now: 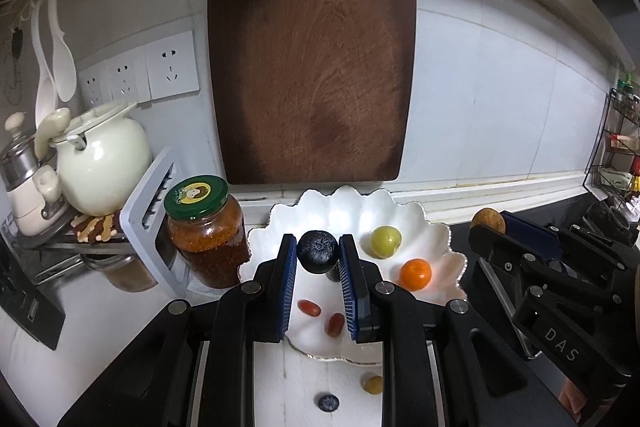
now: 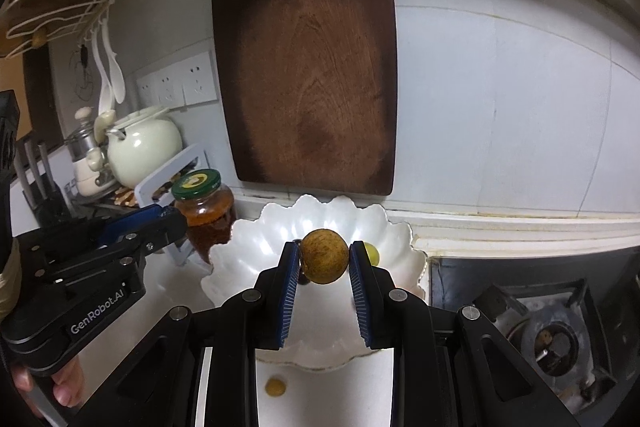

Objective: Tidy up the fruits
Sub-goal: 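Carry the kumquat and blueberry up over the white bowl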

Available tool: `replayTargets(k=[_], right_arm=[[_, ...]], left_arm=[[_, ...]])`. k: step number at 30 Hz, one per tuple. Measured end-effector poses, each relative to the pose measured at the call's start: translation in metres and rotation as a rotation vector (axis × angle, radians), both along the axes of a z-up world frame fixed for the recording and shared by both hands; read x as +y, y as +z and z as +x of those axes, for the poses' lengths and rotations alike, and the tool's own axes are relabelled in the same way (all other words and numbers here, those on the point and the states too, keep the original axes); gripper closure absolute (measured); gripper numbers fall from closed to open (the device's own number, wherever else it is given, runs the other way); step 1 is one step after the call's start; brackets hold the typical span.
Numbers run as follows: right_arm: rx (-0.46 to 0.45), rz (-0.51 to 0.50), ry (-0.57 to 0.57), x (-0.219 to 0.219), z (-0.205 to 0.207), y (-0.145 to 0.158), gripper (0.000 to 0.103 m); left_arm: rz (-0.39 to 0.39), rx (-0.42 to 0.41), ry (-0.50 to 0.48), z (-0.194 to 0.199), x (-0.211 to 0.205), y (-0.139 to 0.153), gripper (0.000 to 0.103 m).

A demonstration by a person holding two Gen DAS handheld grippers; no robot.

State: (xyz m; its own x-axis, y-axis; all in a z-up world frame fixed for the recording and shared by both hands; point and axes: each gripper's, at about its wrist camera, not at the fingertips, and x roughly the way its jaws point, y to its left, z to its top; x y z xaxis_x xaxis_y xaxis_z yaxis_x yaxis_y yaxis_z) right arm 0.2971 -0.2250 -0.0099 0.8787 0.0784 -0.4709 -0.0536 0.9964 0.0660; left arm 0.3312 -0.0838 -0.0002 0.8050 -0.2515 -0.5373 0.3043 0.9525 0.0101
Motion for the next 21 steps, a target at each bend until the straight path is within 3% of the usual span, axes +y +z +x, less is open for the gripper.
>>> replayTargets(k=[21], right_arm=[[0.235, -0.009, 0.017, -0.005, 0.094, -0.046, 0.076]], left_arm=[[0.080, 0.210, -0.008, 0.084, -0.010, -0.049, 0.081]])
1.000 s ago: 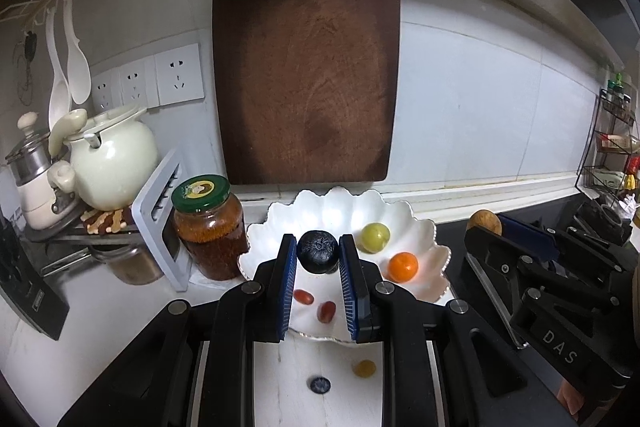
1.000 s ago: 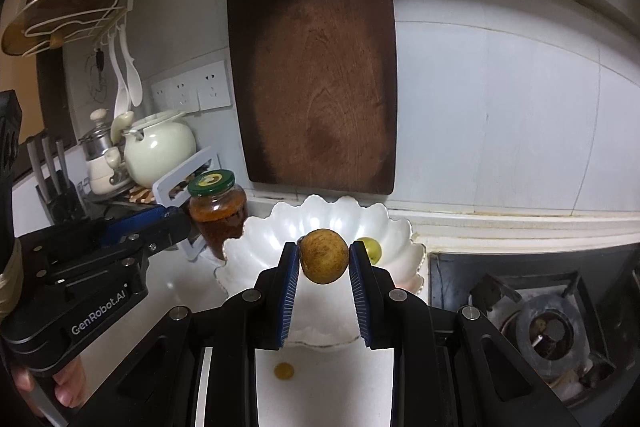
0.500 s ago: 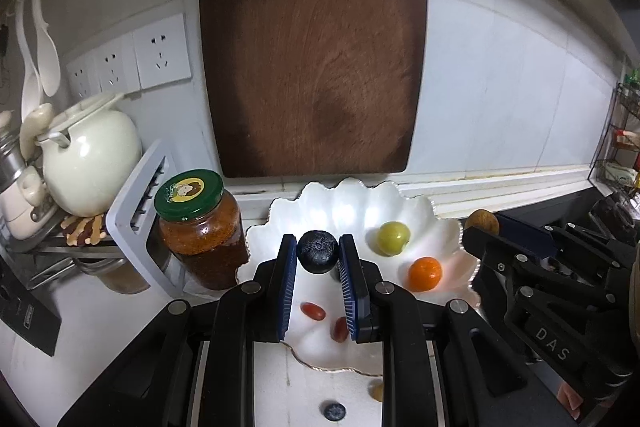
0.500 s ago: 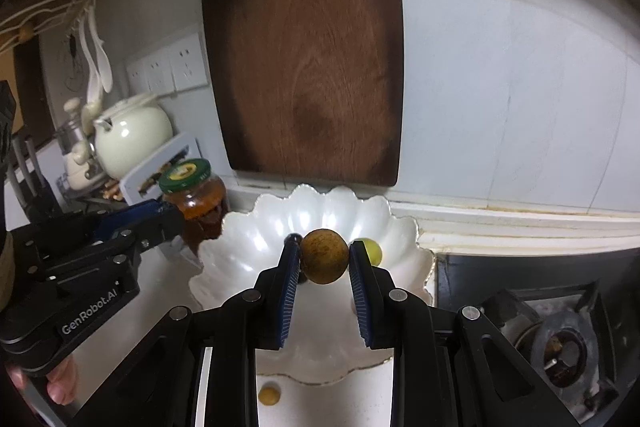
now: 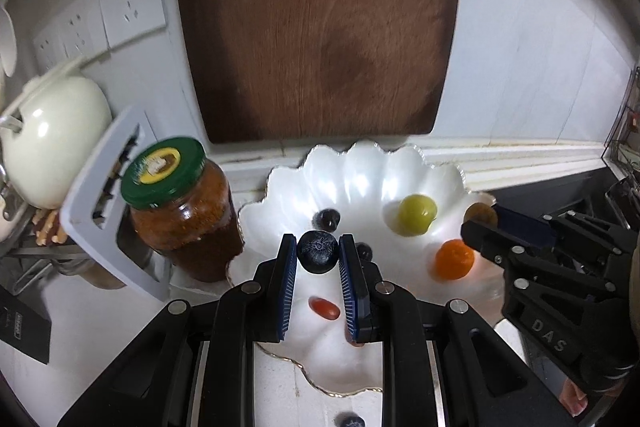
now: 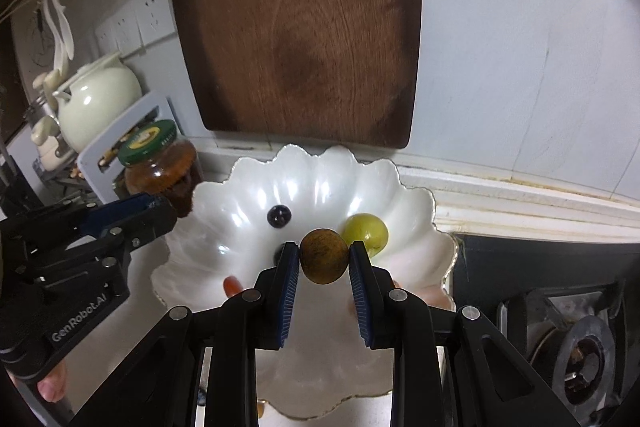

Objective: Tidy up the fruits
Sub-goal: 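Carry the kumquat and blueberry up over the white bowl, then open the right tool over the bowl while the left tool opens, dropping both fruits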

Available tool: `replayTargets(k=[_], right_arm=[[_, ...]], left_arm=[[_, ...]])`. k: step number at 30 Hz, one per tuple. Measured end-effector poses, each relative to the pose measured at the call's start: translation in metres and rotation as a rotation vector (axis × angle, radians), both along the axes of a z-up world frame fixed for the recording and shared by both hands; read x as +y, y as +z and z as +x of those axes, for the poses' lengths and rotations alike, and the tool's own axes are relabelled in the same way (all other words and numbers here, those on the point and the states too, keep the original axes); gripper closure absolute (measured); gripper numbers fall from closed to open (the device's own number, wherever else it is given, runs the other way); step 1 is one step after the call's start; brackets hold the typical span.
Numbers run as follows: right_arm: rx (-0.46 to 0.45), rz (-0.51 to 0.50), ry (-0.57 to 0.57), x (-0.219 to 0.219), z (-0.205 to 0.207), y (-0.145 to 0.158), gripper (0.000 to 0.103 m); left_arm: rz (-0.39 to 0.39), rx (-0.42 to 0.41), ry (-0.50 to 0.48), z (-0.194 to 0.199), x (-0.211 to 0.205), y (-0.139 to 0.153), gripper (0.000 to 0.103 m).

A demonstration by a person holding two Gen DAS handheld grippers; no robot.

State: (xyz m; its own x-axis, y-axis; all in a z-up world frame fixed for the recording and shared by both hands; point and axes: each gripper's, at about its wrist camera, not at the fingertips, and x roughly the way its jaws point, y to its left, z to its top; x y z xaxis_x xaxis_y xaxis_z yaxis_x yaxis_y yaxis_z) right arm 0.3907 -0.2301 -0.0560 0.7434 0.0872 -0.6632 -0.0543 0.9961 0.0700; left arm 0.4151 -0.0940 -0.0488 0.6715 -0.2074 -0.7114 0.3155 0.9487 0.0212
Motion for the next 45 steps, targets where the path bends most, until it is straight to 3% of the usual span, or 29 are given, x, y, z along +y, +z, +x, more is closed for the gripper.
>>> replayTargets(k=[13, 22, 25, 27, 36, 45], right_arm=[[0.118, -0.018, 0.030, 0.004, 0.033, -0.026, 0.076], [0.183, -0.019, 0.050, 0.006, 0.045, -0.041, 0.076], [0.195, -0.011, 0.046, 0.005, 0.046, -0.043, 0.075], [0.202, -0.006, 0.043, 0.003, 0.046, -0.044, 0.073], [0.140, -0.028, 0.007, -0.004, 0.025, -0.033, 0.070], [0.015, -0.005, -0.005, -0.006, -0.012, -0.001, 0.070]], left_arm=[[0.061, 0.137, 0.007, 0.034, -0.006, -0.046, 0.081], [0.066, 0.237, -0.019, 0.045, -0.009, -0.061, 0.081], [0.074, 0.242, -0.017, 0.045, -0.010, -0.060, 0.072], [0.072, 0.236, -0.011, 0.045, -0.008, -0.058, 0.062], [0.143, 0.129, 0.023, 0.024, -0.004, -0.035, 0.055], [0.139, -0.014, 0.019, -0.017, 0.000, 0.006, 0.053]])
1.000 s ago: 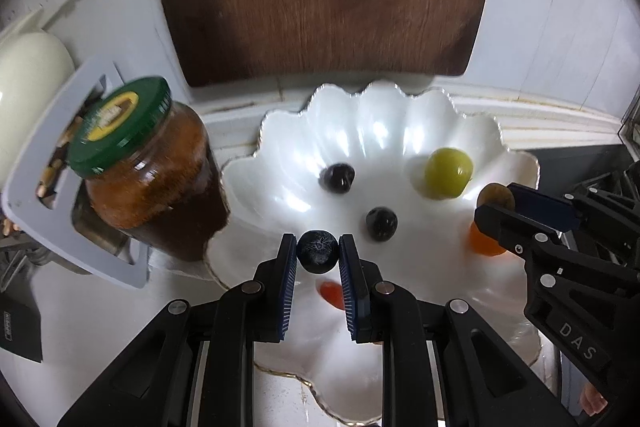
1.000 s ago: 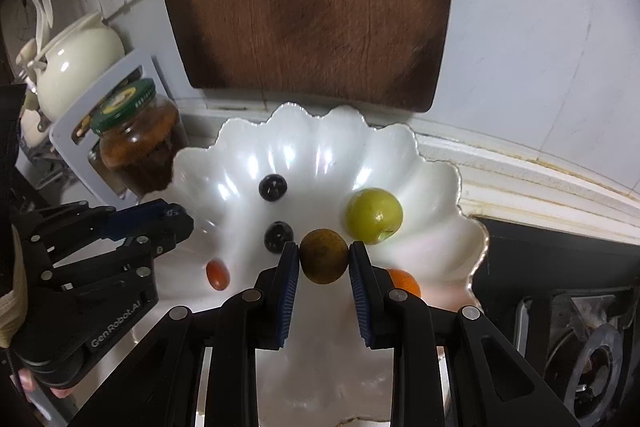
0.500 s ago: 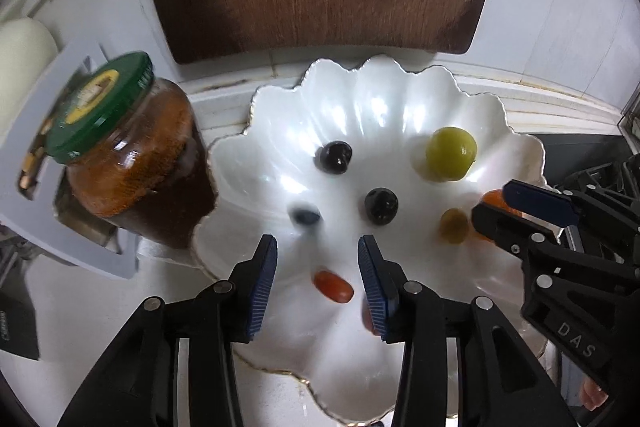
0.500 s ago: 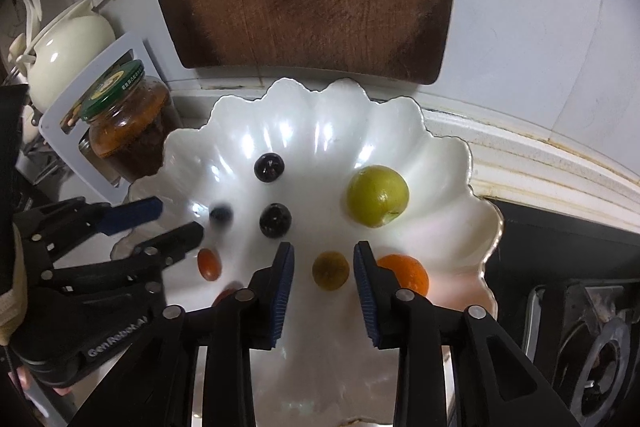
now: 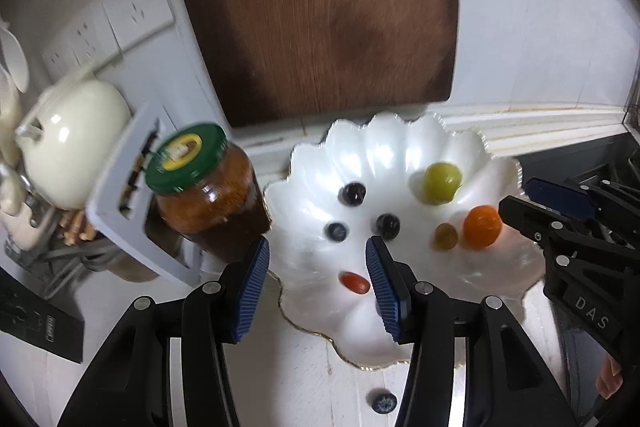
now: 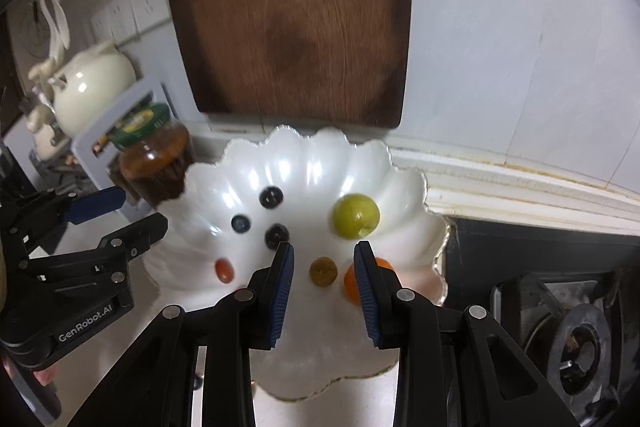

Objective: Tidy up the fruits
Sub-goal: 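Open the right tool over the bowl while the left tool opens, dropping both fruits, then withdraw both open tools from the bowl toward the last kumquat and blueberry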

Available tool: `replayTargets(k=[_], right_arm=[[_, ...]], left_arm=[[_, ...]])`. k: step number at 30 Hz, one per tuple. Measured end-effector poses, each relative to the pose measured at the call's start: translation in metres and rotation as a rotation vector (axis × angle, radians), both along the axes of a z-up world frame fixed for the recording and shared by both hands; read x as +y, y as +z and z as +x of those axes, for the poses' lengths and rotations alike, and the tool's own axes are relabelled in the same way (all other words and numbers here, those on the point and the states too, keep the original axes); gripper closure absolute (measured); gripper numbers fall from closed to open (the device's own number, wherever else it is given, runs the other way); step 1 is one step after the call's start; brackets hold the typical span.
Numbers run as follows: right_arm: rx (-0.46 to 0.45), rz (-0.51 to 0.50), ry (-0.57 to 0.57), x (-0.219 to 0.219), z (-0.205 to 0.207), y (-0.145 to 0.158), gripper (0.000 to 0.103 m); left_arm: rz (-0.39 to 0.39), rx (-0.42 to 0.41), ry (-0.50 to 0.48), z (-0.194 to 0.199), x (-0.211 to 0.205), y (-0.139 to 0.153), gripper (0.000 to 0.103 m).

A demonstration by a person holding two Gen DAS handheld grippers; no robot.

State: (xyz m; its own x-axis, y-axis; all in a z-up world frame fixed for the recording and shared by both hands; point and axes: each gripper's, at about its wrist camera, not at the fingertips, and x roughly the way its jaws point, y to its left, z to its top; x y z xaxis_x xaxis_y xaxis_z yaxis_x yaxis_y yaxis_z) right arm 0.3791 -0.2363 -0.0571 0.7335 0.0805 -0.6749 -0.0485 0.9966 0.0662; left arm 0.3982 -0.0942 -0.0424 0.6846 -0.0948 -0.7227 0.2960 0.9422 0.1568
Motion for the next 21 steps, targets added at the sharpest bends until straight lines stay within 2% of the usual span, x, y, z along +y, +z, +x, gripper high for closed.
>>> replayTargets(k=[9, 21], right_arm=[[-0.083, 0.046, 0.025, 0.003, -0.040, 0.026, 0.070], [-0.179, 0.028, 0.041, 0.015, -0.089, 0.047, 0.070]], left_arm=[[-0.029, -0.110, -0.005, -0.043, 0.005, 0.036, 0.051], [-0.069, -0.178, 0.002, -0.092, 0.023, 0.056, 0.051]])
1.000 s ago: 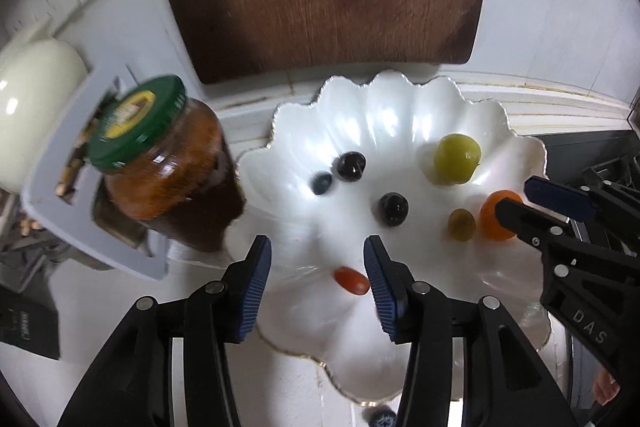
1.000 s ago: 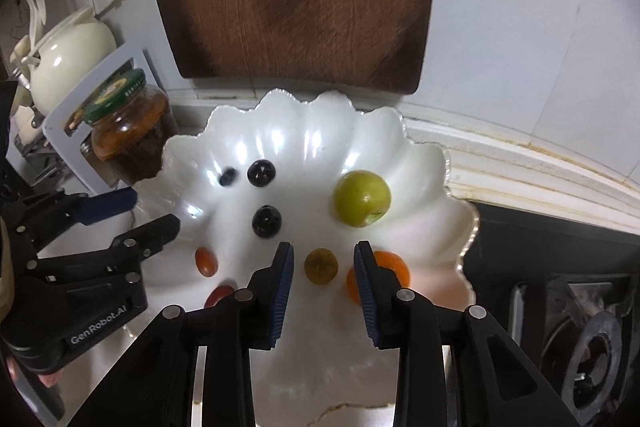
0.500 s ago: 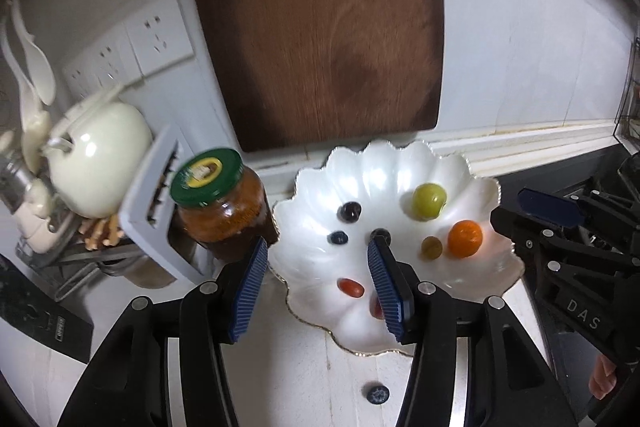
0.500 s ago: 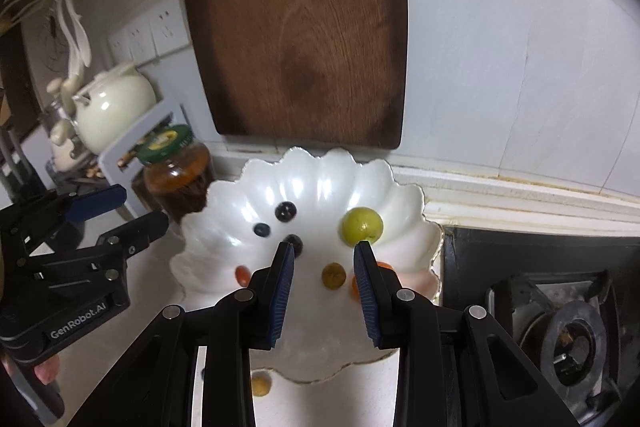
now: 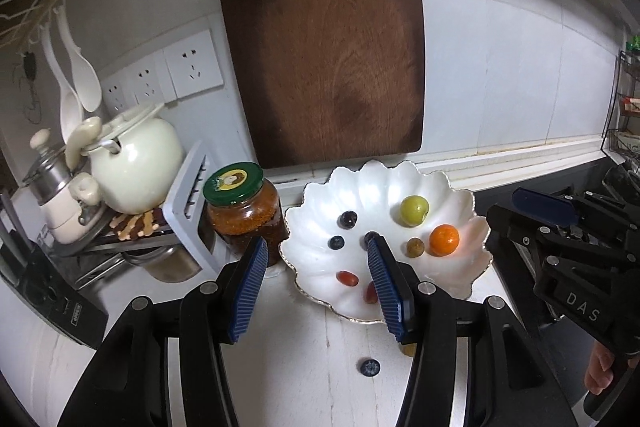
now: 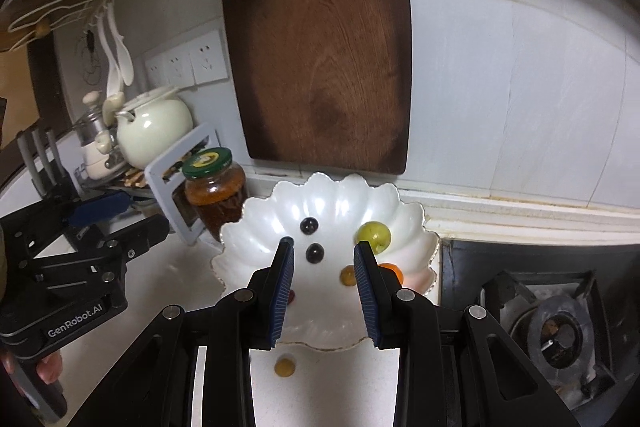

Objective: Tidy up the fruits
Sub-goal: 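Withdraw both open tools from the bowl toward the last kumquat and blueberry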

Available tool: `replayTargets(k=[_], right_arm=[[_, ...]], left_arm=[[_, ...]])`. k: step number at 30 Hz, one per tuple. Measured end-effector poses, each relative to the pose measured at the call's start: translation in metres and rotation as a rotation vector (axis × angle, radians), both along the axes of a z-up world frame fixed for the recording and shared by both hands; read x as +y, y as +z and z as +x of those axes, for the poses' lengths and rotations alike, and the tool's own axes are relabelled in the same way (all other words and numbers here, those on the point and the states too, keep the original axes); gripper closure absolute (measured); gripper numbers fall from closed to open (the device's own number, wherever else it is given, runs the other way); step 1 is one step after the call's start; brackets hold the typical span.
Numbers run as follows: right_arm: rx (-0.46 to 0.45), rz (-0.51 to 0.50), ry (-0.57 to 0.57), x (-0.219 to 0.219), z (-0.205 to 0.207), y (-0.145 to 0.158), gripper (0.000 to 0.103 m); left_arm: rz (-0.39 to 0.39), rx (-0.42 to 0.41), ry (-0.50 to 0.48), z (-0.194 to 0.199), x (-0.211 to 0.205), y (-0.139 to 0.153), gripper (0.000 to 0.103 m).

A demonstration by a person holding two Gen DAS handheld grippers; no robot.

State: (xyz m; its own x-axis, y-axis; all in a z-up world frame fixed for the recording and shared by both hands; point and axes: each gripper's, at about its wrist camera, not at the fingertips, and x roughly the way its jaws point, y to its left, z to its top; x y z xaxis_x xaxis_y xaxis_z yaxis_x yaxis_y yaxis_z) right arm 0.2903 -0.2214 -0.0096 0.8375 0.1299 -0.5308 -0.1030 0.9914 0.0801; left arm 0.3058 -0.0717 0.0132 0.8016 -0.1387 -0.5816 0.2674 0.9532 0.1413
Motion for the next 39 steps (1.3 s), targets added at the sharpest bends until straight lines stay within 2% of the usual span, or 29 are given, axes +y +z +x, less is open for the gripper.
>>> replayTargets(k=[14, 31, 39], right_arm=[[-0.062, -0.035, 0.028, 0.014, -0.045, 0.006, 0.070], [-0.021, -0.024, 0.070, 0.028, -0.068, -0.019, 0.070], [0.021, -0.034, 0.075, 0.032, -0.070, -0.044, 0.070]], left_arm=[[-0.026, -0.017, -0.019, -0.043, 0.010, -0.003, 0.049], [-0.020, 0.019, -0.004, -0.074, 0.021, -0.037, 0.048], [-0.012, 0.043, -0.014, -0.081, 0.025, -0.062, 0.048]])
